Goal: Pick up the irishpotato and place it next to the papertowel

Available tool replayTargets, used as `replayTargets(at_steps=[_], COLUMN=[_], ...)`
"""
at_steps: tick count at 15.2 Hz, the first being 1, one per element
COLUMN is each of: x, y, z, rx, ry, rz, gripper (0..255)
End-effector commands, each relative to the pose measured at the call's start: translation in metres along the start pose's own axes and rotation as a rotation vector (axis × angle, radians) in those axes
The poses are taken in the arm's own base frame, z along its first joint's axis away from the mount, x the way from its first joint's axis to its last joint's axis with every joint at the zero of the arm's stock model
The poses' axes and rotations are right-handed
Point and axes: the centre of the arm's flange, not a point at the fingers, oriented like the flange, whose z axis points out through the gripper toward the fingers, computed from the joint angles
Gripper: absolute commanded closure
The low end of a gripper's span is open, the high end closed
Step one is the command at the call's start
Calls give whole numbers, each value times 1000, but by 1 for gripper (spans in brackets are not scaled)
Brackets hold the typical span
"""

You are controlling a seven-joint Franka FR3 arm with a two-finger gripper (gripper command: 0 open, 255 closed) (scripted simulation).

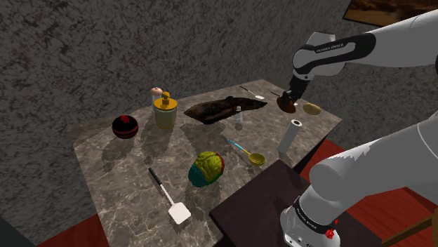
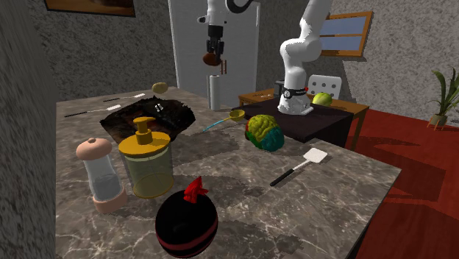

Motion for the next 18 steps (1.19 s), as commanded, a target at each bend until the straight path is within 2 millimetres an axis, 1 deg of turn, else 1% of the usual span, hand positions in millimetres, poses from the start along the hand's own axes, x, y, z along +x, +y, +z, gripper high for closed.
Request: replayTargets(at_steps=[1,18], x=[-5,-10], y=[11,5], z=[2,92], rx=[0,0], ry=[0,0], rz=[-2,-2], gripper=[255,255])
